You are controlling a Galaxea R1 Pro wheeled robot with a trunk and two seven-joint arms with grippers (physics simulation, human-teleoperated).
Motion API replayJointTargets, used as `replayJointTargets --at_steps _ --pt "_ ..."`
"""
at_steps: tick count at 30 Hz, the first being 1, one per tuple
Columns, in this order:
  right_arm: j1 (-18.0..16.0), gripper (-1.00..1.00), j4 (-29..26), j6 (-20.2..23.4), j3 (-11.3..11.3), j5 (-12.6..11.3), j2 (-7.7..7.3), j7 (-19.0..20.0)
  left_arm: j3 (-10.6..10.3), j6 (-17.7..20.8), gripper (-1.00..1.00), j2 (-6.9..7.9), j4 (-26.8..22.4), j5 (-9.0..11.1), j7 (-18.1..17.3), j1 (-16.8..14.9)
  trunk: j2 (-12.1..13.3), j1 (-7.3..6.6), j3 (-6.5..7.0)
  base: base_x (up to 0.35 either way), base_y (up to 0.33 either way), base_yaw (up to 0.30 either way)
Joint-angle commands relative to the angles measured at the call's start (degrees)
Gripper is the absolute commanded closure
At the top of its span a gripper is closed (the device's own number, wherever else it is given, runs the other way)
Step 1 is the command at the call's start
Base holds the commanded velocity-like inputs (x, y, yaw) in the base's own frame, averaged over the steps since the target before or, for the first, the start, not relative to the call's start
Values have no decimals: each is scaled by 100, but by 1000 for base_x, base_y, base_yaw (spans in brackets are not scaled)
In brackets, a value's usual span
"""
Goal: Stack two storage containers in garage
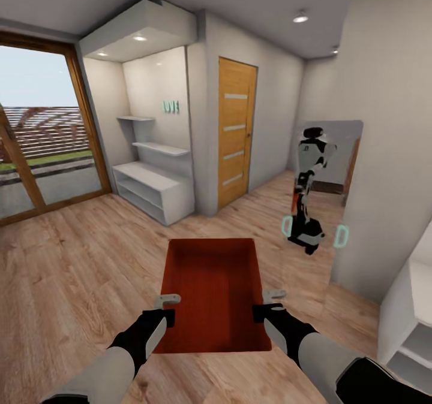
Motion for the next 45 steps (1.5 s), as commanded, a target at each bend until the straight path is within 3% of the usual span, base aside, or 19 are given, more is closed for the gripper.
replayJointTargets --at_steps 1,9,45 --pt "-8 100 -30 -150 11 41 -59 -34 -27 28 100 158 10 97 40 0 -12 6 -12 321 0 270" --pt "-8 100 -30 -150 11 41 -62 -34 -27 28 100 158 10 97 40 0 -12 6 -12 321 0 209" --pt "-8 100 -30 -149 11 41 -71 -34 -27 28 100 158 10 99 40 0 -12 6 -12 321 0 2"
